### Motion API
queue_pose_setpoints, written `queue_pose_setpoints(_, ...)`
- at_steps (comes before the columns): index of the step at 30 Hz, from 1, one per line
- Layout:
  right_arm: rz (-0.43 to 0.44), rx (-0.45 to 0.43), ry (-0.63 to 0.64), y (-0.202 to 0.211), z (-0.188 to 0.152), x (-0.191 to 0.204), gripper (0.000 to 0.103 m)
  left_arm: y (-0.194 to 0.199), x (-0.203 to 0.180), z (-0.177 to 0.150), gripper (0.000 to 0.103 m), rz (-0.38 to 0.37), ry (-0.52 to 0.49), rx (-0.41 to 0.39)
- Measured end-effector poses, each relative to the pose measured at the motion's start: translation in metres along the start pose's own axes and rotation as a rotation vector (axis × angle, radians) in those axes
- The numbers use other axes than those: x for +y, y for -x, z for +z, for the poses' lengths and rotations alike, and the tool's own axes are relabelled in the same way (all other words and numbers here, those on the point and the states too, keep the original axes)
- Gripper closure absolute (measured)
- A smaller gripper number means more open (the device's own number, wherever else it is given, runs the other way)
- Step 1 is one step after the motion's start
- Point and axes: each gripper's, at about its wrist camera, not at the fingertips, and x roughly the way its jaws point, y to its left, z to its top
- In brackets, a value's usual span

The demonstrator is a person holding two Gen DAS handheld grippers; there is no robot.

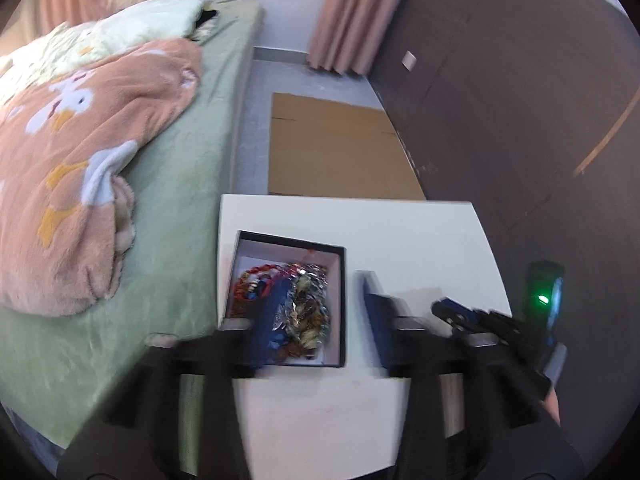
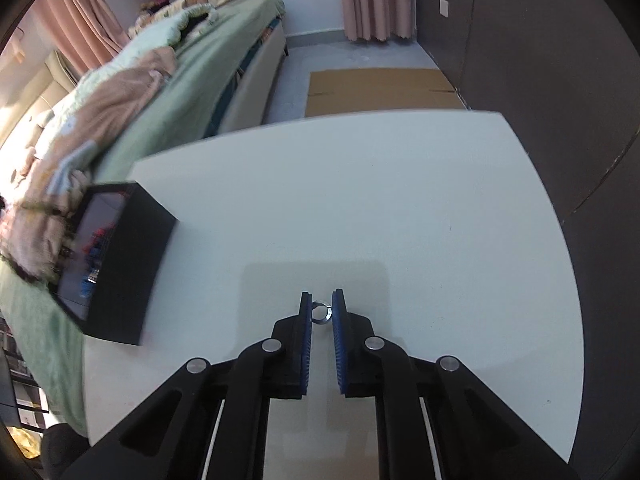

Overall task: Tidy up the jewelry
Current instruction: 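Carry the bead bracelet into the box with the left tool while the right tool grasps the silver ring, then carry the silver ring over the box and open the right tool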

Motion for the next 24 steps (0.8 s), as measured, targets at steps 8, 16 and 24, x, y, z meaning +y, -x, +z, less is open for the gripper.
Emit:
queue_pose_setpoints(8,0.098,-0.066,0.037,0.037,0.022,0.043,0.093,0.007,0.033,-0.004,0.042,0.015,0.055,-0.015)
queue_pose_setpoints(16,0.172,-0.093,0.074,0.06,0.037,0.091,0.093,0.013,0.05,-0.014,0.024,0.022,0.052,-0.027)
queue_pose_setpoints(24,0.221,-0.1,0.106,0.069,0.047,0.127,0.093,0.025,0.068,-0.019,0.008,0.033,0.065,-0.054)
